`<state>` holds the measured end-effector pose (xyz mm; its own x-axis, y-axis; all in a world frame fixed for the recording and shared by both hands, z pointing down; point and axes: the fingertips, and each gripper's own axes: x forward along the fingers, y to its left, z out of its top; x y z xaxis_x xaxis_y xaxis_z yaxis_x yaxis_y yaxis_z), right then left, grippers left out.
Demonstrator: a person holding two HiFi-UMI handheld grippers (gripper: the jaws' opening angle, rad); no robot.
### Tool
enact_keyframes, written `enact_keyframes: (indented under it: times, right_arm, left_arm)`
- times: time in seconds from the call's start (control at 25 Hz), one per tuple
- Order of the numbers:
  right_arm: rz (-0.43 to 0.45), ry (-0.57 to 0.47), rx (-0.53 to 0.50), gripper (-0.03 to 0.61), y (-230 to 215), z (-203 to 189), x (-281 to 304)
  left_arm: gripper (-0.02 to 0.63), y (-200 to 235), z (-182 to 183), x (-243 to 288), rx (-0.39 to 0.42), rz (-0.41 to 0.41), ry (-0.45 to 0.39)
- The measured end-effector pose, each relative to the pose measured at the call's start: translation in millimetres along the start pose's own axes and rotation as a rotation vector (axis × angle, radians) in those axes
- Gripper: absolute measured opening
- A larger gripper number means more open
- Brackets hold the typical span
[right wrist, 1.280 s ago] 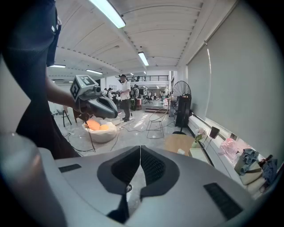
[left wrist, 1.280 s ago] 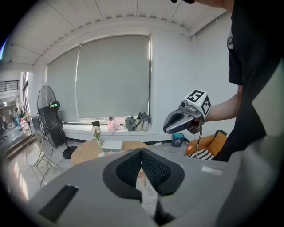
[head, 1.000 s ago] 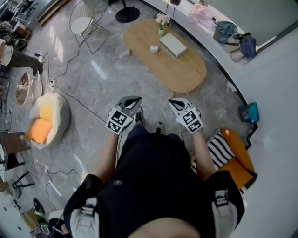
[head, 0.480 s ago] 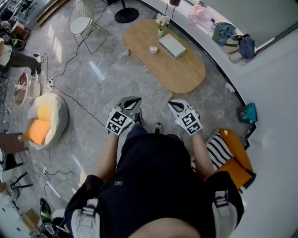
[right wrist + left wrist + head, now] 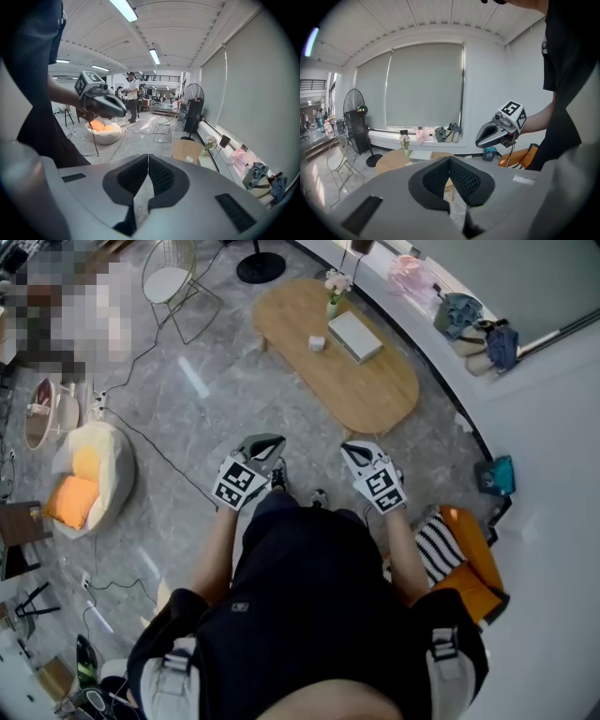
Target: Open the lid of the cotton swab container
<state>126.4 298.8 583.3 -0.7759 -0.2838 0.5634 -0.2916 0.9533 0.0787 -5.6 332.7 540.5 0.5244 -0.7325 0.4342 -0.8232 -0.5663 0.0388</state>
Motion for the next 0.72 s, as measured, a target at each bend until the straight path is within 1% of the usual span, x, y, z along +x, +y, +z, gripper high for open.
enact_keyframes:
  times: [0.2,0.52,0.72]
  right_arm:
    - [-0.018,0.026,0.001,-0.004,-4,5,11]
    - [-0.101,0.066,0.063,-0.004,-33,1,11]
    - [-0.147,0.078,0.085,-0.004,-51,3,18]
  left_arm:
    - [0.000,23,7,6,-0.002,-0.020,-0.008]
    - [0.000,44,24,37,0.025,-0.110,-0.011]
    - [0.000,61,37,54,0.053,-0.150,-0.023]
